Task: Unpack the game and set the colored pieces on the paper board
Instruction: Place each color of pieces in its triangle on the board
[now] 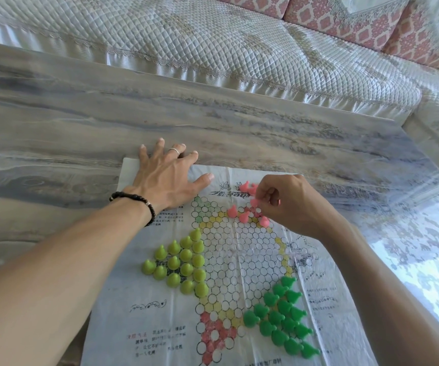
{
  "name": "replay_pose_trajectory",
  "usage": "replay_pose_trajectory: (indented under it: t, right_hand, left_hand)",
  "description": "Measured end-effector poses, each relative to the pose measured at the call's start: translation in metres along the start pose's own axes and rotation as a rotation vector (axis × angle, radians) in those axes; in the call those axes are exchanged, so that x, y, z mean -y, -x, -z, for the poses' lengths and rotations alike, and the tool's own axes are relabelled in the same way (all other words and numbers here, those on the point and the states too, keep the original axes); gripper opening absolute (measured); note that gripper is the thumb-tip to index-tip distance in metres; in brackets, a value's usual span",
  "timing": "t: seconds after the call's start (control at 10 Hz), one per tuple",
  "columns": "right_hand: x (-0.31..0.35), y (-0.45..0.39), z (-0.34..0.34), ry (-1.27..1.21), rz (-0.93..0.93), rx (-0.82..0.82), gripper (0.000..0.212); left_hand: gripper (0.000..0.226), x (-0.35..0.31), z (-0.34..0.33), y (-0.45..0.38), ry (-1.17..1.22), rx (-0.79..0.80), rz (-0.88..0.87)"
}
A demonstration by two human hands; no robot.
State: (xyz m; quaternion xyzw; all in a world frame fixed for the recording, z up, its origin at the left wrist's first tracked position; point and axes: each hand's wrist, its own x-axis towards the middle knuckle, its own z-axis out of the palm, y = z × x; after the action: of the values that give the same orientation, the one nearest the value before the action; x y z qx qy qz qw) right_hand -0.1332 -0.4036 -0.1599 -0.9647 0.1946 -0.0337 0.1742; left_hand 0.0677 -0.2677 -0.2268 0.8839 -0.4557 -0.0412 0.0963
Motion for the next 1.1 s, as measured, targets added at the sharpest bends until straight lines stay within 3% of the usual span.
replay_pose_trajectory:
  t: [0.3, 0.5, 0.8, 1.1]
  right_hand:
    - [0.012, -0.013, -0.005, 0.085, 0.091, 0.116, 0.014]
    - [0.010, -0.012, 0.000, 0.062, 0.065, 0.118, 0.033]
    - [-0.006, 0.008, 0.007, 0.043, 0.028, 0.122, 0.018]
    - [-0.005, 0.009, -0.007, 0.081, 0.038, 0.018, 0.017]
  left_hand:
    - [0.076, -0.001, 0.001, 0.000, 0.015, 0.001, -0.002]
    - [0.075, 0.000, 0.000, 0.000, 0.000, -0.001, -0.005]
    - [0.077, -0.001, 0.001, 0.000, 0.000, -0.002, -0.002]
    - [0.076, -0.001, 0.001, 0.001, 0.001, -0.005, -0.007]
